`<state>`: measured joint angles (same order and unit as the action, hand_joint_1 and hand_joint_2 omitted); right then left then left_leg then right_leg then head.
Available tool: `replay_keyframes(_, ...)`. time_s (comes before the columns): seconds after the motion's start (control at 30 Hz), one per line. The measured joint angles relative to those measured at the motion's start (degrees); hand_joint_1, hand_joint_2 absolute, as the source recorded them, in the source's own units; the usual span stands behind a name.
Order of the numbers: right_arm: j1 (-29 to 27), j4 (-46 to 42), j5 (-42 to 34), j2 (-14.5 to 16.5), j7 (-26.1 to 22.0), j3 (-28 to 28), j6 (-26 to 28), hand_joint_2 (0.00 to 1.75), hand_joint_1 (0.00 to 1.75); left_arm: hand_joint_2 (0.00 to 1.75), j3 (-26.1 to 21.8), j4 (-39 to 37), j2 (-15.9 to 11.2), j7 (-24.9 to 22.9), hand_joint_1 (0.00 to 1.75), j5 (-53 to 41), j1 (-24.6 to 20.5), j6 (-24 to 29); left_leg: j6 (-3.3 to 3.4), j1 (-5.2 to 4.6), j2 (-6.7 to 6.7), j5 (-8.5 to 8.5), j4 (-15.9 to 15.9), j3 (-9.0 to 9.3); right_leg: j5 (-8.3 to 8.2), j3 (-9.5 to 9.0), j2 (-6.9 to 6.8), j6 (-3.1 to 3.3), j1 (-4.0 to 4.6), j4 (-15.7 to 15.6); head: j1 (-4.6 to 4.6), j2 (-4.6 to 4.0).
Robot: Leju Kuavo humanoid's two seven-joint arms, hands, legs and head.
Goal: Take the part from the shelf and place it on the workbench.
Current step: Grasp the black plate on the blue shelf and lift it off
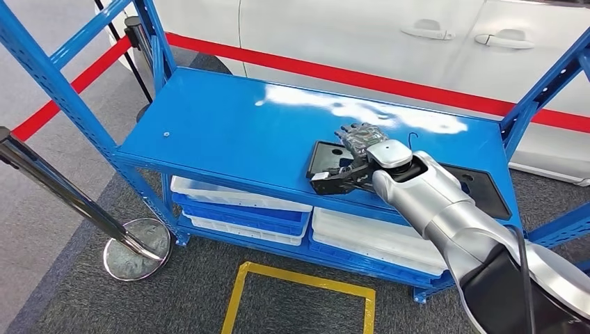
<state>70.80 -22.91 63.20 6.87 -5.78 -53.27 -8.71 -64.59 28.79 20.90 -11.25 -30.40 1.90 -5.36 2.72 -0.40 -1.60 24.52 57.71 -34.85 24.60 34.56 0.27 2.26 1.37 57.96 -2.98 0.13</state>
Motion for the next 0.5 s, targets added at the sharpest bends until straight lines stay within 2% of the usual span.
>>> replay_keyframes(0.1, 0.5, 0.0, -0.3, 0.0, 0.4, 0.0, -0.6, 1.75, 0.00, 0.00, -0.4, 0.0, 0.0, -0.1, 0.00, -0.7, -0.3, -0.1, 0.12, -0.21, 0.16, 0.23, 0.2, 0.08, 0.82, -0.54, 0.00, -1.45, -0.32, -0.5, 0.00, 0.00)
replay_keyframes(0.5, 1.3, 0.8, -0.7, 0.0, -0.2, 0.0, -2.5, 1.75, 0.00, 0.00, -1.9, 0.0, 0.0, -0.6, 0.00, -1.8, -0.7, -0.1, 0.10, -0.08, 0.28, 0.22, 0.2, 0.29, 0.83, -0.62, 0.06, -1.40, -0.35, -0.3, 0.01, 0.00)
